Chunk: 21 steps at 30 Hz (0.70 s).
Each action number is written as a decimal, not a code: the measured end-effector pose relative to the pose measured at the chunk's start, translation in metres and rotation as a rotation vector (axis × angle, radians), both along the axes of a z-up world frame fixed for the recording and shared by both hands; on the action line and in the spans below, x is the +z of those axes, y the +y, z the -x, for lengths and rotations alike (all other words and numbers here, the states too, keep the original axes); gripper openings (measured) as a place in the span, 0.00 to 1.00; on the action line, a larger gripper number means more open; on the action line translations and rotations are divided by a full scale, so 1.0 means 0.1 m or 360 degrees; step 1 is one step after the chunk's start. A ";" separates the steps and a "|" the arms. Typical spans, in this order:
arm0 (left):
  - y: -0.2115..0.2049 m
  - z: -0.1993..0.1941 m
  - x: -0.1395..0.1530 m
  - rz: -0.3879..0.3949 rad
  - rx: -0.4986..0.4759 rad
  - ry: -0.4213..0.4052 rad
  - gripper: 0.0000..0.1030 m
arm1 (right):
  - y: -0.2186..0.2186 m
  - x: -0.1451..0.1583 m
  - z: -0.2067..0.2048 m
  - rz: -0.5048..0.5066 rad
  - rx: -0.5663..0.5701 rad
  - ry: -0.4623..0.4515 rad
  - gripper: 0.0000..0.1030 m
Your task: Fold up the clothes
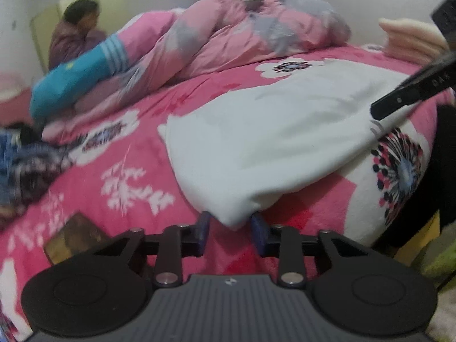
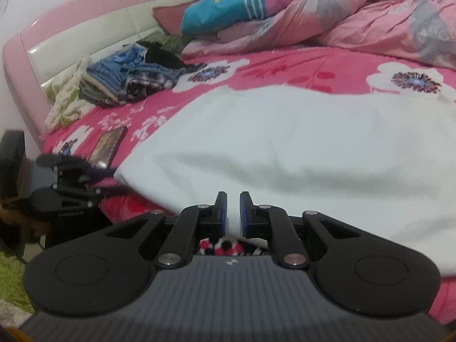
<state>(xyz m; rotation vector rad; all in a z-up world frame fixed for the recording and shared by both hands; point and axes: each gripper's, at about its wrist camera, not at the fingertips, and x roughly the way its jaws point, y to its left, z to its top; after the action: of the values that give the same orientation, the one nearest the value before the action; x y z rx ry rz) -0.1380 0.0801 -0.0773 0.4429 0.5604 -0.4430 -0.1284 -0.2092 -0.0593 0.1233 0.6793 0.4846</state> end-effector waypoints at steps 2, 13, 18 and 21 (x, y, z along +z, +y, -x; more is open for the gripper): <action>-0.03 0.02 0.00 -0.0074 -0.0056 -0.0057 0.07 | 0.03 -0.04 -0.01 -0.0007 -0.0002 0.0028 0.09; -0.07 0.24 -0.21 -0.0518 -0.0056 -0.0243 0.09 | 0.15 -0.07 -0.04 0.0039 0.0050 0.0038 0.09; 0.17 0.22 0.01 -0.0226 0.0241 -0.0120 0.37 | 0.41 0.04 -0.15 0.0034 0.0256 -0.0046 0.09; 0.35 0.17 0.16 0.0056 0.0392 -0.0005 0.41 | 0.69 0.08 -0.28 0.0000 0.0421 -0.0108 0.09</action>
<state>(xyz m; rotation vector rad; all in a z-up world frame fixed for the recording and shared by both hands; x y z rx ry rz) -0.1549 0.1154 -0.0613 0.3357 0.5950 -0.2157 -0.1006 -0.1406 -0.0510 0.0164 0.6318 0.7395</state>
